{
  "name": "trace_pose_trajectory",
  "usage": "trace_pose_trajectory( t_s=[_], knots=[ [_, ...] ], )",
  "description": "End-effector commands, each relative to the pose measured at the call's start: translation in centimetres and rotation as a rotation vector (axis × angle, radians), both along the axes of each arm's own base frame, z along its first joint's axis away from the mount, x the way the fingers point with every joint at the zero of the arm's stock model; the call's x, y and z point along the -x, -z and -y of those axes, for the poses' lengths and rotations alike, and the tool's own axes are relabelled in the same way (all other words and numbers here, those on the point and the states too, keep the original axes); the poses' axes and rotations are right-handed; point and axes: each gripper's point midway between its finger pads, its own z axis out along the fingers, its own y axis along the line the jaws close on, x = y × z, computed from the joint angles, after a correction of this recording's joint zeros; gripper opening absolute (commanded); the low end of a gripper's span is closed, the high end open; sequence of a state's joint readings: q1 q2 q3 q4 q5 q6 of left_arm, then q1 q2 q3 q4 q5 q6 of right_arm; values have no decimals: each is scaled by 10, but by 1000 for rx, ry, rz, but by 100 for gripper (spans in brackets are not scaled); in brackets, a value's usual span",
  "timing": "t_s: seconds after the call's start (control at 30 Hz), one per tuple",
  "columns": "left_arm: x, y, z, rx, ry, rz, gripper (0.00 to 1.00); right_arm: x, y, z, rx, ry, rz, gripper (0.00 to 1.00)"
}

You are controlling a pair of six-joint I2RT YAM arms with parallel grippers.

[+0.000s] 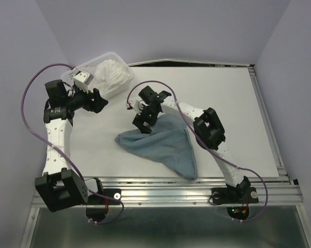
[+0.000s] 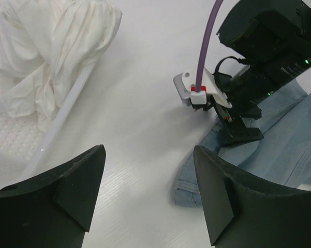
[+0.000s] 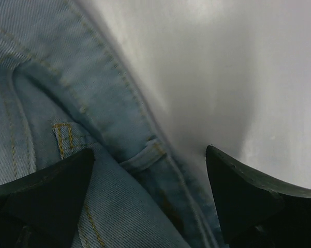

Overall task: Fold and stack the skirts
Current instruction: Flatten the skirt out

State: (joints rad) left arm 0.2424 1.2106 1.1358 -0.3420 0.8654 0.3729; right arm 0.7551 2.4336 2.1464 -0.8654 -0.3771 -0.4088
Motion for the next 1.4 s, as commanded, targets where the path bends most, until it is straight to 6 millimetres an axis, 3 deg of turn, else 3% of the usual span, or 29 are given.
trace_pose_trajectory(
  t_s=[0.0, 0.1, 0.17, 0.27, 0.3, 0.37, 0.43, 0.47, 0.5, 0.53, 0.57, 0.63, 0.67, 0.83, 0.87, 0.93, 0.97, 1.03, 1.1, 1.13, 1.2, 1.23, 1.3, 1.33, 1.37],
  knots=[
    [-9, -29, 2, 11, 24, 82, 80, 54, -11, 12, 22, -128, -86, 95],
    [-11, -26, 2, 22, 23, 75, 80, 64, -23, 17, 3, -146, -92, 96],
    [-13, -26, 2, 28, 21, 79, 80, 66, -31, 19, -7, -144, -80, 79],
    [-17, -26, 0, 35, 8, 85, 80, 69, -22, 20, 2, -156, -66, 39],
    [-17, -24, 0, 40, 6, 78, 80, 68, -21, 20, 7, -149, -68, 3],
    [-18, -25, 0, 37, 7, 81, 80, 63, -25, 18, 6, -140, -45, 1],
    [-20, -23, -1, 36, 5, 76, 80, 49, -45, 12, -20, -106, 23, 1],
    [-21, -23, -1, 32, 5, 78, 80, 24, -62, 18, -50, -32, 79, 1],
    [-21, -21, -2, 33, 5, 73, 80, 18, -73, 13, -78, -18, 103, 1],
    [-22, -20, -2, 32, 6, 71, 80, -6, -84, 25, -104, 44, 125, 1],
    [-22, -19, -2, 30, 7, 69, 80, -27, -112, 24, -159, 80, 174, 1],
    [-19, -11, 2, 19, 52, 51, 80, -64, -139, 45, -217, 181, 190, 1],
    [-17, -7, 5, 8, 69, 45, 80, -79, -167, 48, -269, 200, 235, 1],
    [-3, 37, 23, -77, 169, -48, 76, -99, -224, 72, -356, 253, 322, 1],
    [-4, 43, 31, -96, 184, -58, 75, -105, -246, 78, -392, 272, 372, 1],
    [-5, 50, 41, -88, 198, -72, 74, -115, -268, 85, -425, 304, 432, 1],
    [-8, 49, 45, -78, 194, -71, 74, -123, -280, 90, -441, 337, 466, 1],
    [-20, 35, 50, -32, 171, -39, 74, -144, -337, 110, -541, 418, 589, 1],
    [-31, 18, 49, -24, 149, 7, 74, -144, -380, 120, -590, 429, 696, 1],
    [-33, 12, 48, -14, 140, 14, 74, -137, -388, 120, -609, 413, 700, 1],
    [-37, 4, 47, -23, 132, 44, 74, -114, -392, 116, -643, 339, 676, 1],
    [-39, -3, 46, -27, 128, 61, 74, -81, -370, 106, -625, 247, 619, 1],
    [-40, -5, 44, -40, 122, 69, 75, -41, -350, 107, -550, 129, 644, 1],
    [-39, -3, 44, -46, 126, 67, 75, -27, -324, 106, -497, 92, 617, 1],
    [-39, -2, 42, -64, 127, 72, 76, 0, -252, 102, -391, 42, 484, 4]
  ],
)
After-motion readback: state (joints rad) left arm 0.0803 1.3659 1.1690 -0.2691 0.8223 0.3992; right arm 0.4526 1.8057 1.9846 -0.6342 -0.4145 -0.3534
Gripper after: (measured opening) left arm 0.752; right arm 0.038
